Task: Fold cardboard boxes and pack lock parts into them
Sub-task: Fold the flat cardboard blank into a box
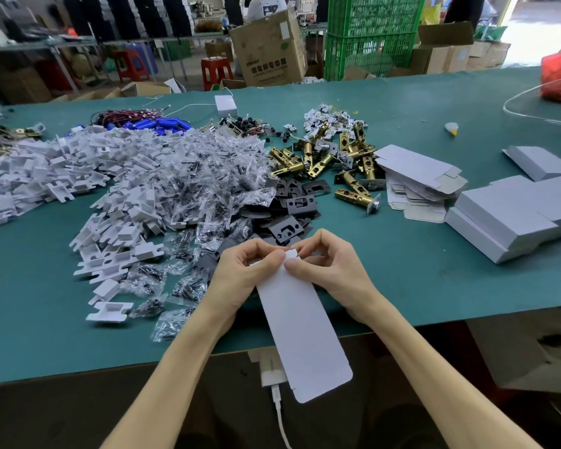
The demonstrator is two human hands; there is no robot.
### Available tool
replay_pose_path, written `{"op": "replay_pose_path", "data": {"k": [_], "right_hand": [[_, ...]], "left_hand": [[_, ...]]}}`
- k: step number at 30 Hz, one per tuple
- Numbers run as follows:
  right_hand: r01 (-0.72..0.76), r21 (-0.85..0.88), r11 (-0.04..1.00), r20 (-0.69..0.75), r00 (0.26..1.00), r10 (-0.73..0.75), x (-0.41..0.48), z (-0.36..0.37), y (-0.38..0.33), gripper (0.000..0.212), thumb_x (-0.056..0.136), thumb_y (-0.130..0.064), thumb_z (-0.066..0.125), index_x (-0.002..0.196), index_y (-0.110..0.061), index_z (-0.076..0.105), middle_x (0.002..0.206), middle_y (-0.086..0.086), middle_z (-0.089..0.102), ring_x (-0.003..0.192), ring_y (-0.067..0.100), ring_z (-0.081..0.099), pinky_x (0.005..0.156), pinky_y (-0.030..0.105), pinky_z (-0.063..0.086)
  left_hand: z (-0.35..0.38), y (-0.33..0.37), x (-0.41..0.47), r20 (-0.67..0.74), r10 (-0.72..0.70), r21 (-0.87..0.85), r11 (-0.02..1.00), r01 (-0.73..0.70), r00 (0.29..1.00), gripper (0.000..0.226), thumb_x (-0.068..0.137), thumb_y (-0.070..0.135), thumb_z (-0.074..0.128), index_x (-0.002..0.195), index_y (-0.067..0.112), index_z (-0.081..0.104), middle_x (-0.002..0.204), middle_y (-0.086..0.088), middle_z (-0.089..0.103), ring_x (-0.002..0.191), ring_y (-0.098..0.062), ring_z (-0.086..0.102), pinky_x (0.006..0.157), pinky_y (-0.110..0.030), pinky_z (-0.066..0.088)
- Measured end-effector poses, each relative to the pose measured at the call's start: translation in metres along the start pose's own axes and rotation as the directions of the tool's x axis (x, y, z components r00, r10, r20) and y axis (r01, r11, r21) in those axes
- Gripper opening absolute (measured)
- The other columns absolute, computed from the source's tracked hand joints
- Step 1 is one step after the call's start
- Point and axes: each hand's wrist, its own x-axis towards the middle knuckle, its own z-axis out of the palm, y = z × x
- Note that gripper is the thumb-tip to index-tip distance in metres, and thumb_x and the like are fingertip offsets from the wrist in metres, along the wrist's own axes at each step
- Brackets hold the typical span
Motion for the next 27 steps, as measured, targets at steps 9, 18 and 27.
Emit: {"op": "replay_pose_path", "data": {"k": [9, 18, 27], "right_hand": [[-0.033, -0.034, 0.999, 0.001, 0.999, 0.033, 0.0010, 0.0002, -0.0014, 0.017, 0.091, 0.002, 0.071, 0.089, -0.005, 0.056, 0.110, 0.017, 0.069, 0.086, 0.025, 0.067, 0.078, 0.042, 0.056], [-0.026, -0.070, 0.997, -0.022, 0.999, 0.024, 0.0000, -0.0006, -0.0024, 0.010, 0.094, 0.001, 0.066, 0.091, -0.002, 0.057, 0.109, 0.011, 0.072, 0.092, 0.016, 0.069, 0.080, 0.036, 0.056], [0.010, -0.055, 0.998, -0.172, 0.985, -0.020, 0.0047, -0.0038, 0.0002, 0.014, 0.099, -0.004, 0.061, 0.112, -0.006, 0.061, 0.107, 0.010, 0.069, 0.090, 0.012, 0.064, 0.075, 0.023, 0.053]], "left_hand": [[0.0022, 0.0024, 0.0025, -0.067, -0.043, 0.027, 0.999, 0.045, 0.997, 0.022, 0.093, 0.013, 0.076, 0.080, 0.008, 0.059, 0.083, -0.015, 0.067, 0.076, -0.024, 0.058, 0.066, -0.030, 0.046], [0.0001, 0.0028, 0.0017, -0.029, -0.019, 0.035, 0.999, 0.020, 0.999, 0.025, 0.091, 0.013, 0.078, 0.080, 0.010, 0.056, 0.087, -0.014, 0.070, 0.080, -0.024, 0.061, 0.072, -0.031, 0.047], [0.0024, -0.0053, -0.0039, 0.037, 0.056, 0.072, 0.996, -0.059, 0.998, 0.025, 0.094, 0.032, 0.073, 0.116, 0.022, 0.077, 0.108, -0.015, 0.076, 0.093, -0.015, 0.066, 0.086, -0.029, 0.053]]}}
